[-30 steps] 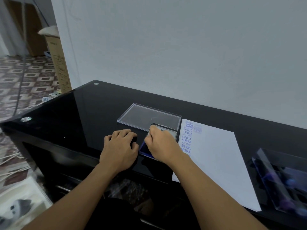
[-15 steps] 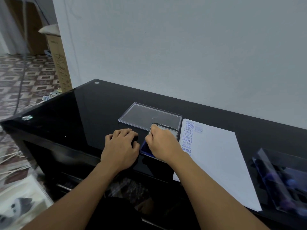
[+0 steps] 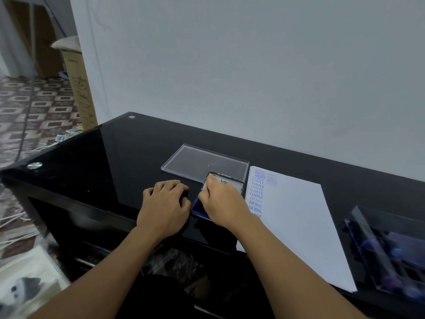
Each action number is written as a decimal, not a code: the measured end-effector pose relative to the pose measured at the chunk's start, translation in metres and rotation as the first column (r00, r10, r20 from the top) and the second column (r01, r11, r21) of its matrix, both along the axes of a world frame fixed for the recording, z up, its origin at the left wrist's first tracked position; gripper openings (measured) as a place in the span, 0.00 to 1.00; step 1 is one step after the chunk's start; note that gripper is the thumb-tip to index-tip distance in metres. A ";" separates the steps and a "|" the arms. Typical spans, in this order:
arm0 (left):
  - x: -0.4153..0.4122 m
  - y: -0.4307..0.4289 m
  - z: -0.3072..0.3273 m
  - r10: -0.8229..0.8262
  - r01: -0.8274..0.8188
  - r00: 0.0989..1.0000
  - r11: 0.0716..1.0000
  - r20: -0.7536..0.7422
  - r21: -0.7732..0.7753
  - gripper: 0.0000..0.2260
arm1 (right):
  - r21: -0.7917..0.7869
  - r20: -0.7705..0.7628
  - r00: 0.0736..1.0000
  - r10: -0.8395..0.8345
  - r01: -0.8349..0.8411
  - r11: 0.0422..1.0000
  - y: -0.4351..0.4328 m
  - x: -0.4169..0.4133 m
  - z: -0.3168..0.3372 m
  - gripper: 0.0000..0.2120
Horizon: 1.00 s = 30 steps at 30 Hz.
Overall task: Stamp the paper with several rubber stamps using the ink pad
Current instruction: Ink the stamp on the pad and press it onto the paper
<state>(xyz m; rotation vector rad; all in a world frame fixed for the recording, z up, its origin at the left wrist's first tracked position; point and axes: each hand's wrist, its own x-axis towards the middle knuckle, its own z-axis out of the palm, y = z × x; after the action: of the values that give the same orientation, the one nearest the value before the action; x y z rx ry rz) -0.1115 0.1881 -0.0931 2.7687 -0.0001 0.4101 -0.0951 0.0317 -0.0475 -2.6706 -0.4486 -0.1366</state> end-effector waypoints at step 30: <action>0.005 0.000 0.006 -0.002 0.001 1.000 1.000 -0.031 -0.022 0.15 | 0.055 -0.033 0.999 -0.015 0.017 0.998 0.000 0.000 0.000 0.08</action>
<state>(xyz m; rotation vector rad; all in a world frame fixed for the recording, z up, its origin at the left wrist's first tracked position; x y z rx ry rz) -0.1062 0.1884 -0.0869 2.7526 0.0101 0.3644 -0.0954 0.0316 -0.0475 -2.6182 -0.4077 -0.1089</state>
